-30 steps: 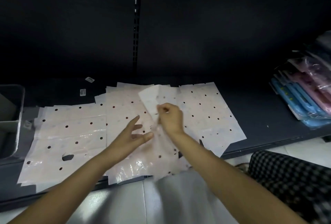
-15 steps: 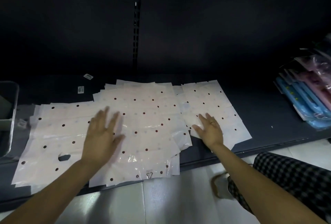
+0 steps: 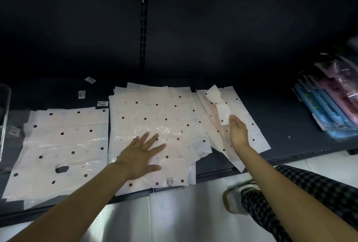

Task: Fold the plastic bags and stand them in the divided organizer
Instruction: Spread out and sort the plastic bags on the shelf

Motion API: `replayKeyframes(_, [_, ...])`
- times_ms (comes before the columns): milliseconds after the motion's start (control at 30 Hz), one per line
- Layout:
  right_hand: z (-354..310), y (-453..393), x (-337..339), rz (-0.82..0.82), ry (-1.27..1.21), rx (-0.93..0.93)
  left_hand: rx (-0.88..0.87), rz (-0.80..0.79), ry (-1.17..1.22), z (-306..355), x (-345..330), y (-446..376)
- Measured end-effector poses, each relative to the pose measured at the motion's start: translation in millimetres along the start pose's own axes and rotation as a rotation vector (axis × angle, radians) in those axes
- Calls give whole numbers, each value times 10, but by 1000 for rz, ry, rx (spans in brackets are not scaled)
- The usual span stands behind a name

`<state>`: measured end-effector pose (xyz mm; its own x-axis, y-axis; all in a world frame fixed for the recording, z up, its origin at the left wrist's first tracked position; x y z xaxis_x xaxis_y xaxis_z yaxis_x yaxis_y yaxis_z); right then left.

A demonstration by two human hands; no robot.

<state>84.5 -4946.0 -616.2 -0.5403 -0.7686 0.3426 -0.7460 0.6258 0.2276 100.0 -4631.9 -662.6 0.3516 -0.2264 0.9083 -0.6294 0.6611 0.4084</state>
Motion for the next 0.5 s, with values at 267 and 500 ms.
replayKeyframes(267, [-458, 739, -808, -725, 108, 321, 311, 396, 1534, -209, 650, 295])
replayKeyframes(500, [-348, 1185, -1136, -1084, 617, 770, 541, 175, 1538, -808, 565, 838])
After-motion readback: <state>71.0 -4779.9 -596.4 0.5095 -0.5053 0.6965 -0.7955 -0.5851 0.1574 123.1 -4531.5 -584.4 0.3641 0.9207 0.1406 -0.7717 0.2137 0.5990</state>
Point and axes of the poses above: each hand's wrist, its own y-axis away from the middle knuckle, its own x-axis out of the back of the hand, z = x × y, the point moved 2 cm from there along -y, towards the middle knuckle, and after that the axes turned 8 degrees about -y, right-handed, at the moved point
